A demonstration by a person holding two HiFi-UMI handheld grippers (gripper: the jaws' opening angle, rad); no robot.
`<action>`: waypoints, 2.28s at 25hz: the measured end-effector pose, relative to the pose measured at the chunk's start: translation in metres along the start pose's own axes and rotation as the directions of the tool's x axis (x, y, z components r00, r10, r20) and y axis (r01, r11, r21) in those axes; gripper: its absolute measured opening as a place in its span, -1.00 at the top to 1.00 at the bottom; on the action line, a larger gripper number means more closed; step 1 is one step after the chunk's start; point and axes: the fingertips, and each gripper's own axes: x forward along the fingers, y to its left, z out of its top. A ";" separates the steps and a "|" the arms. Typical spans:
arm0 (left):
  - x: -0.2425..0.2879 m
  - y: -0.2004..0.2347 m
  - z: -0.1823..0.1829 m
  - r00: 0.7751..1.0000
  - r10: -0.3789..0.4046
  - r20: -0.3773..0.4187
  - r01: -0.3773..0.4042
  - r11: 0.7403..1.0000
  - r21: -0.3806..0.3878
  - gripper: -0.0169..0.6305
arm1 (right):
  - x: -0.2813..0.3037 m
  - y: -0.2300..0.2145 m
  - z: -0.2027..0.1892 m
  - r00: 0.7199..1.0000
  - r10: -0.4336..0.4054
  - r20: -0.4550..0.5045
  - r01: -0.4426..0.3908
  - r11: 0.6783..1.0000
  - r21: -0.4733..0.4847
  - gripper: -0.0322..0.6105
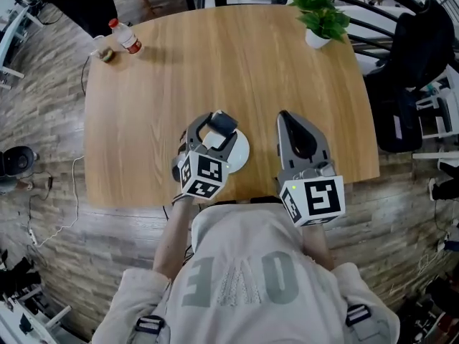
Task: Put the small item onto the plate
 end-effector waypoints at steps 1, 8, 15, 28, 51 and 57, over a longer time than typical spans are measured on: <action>0.005 -0.004 -0.007 1.000 -0.016 -0.023 0.016 1.000 0.006 -0.01 | -0.001 -0.002 0.000 1.000 -0.009 -0.003 0.009 1.000 0.001 0.85; 0.026 -0.037 -0.055 0.973 -0.124 -0.196 0.125 0.992 -0.007 -0.01 | -0.009 -0.010 -0.004 0.999 -0.043 -0.005 0.043 0.999 -0.005 0.84; 0.035 -0.057 -0.087 0.934 -0.221 -0.280 0.207 0.975 -0.082 -0.01 | -0.014 -0.012 -0.012 0.996 -0.079 -0.034 0.079 0.997 0.004 0.84; 0.041 -0.073 -0.114 0.891 -0.265 -0.369 0.253 0.964 -0.082 -0.01 | -0.025 -0.021 -0.019 0.991 -0.126 -0.052 0.127 0.992 0.005 0.85; 0.040 -0.071 -0.111 0.921 -0.213 -0.326 0.201 0.977 -0.071 -0.01 | -0.026 -0.015 -0.025 0.992 -0.105 -0.071 0.106 0.994 0.014 0.84; 0.036 -0.065 -0.095 0.941 -0.187 -0.281 0.162 0.981 -0.109 -0.01 | -0.027 -0.016 -0.024 0.993 -0.097 -0.063 0.098 0.995 0.011 0.84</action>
